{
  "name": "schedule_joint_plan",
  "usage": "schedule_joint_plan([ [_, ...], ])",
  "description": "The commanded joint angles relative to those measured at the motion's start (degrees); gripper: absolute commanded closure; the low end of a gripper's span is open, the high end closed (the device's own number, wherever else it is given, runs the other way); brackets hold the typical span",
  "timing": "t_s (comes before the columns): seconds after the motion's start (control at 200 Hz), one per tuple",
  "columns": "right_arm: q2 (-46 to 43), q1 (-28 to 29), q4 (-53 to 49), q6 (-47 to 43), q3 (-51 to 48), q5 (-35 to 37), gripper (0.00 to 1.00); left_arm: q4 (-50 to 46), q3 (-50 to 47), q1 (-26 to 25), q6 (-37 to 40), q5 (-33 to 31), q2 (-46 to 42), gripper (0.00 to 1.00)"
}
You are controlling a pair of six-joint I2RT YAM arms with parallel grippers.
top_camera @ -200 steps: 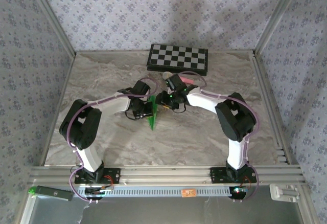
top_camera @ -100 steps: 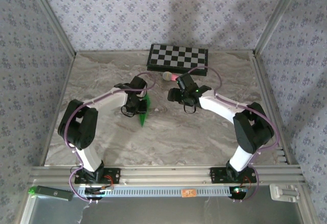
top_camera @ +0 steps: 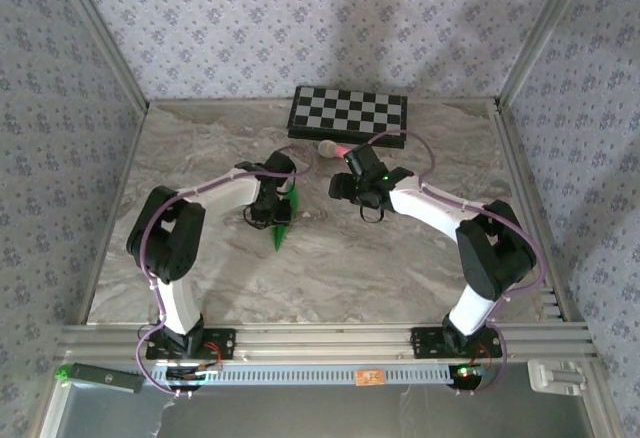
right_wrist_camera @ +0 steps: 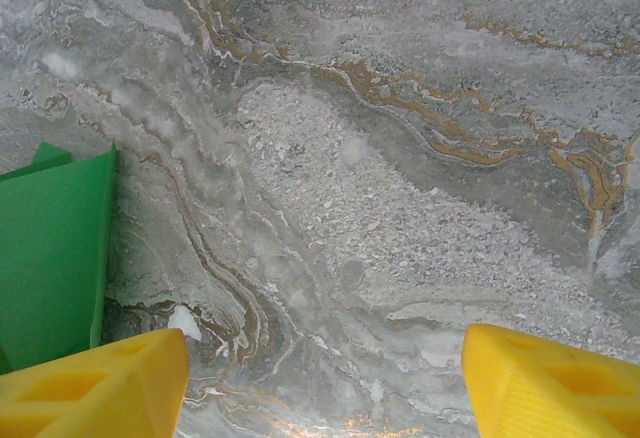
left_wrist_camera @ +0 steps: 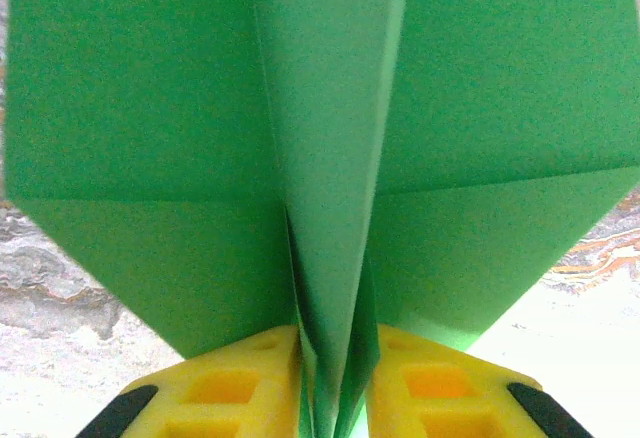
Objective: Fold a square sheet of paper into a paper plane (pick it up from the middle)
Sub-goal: Move the paper plane to the center of the table.
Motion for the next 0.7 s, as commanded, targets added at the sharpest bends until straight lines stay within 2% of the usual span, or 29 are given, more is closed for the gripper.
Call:
schedule_joint_plan([
  [0.0,0.7,-0.3,-0.9,0.2,0.6,0.0,0.26,-1.9,1.8,-0.5,0.6,-1.0,1.3,0.77],
  [0.48,0.5,-0.6,-1.1,0.3,0.5,-0.2,0.26,-1.8,4.1,-0.7,-0.8,-3.5,1.1,0.86],
  [0.695,-3.7,-1.3,2.4,1.0,-3.9,2.6,0.26,-2.3,9.2,-0.6,0.4,-6.2,3.1,0.88],
])
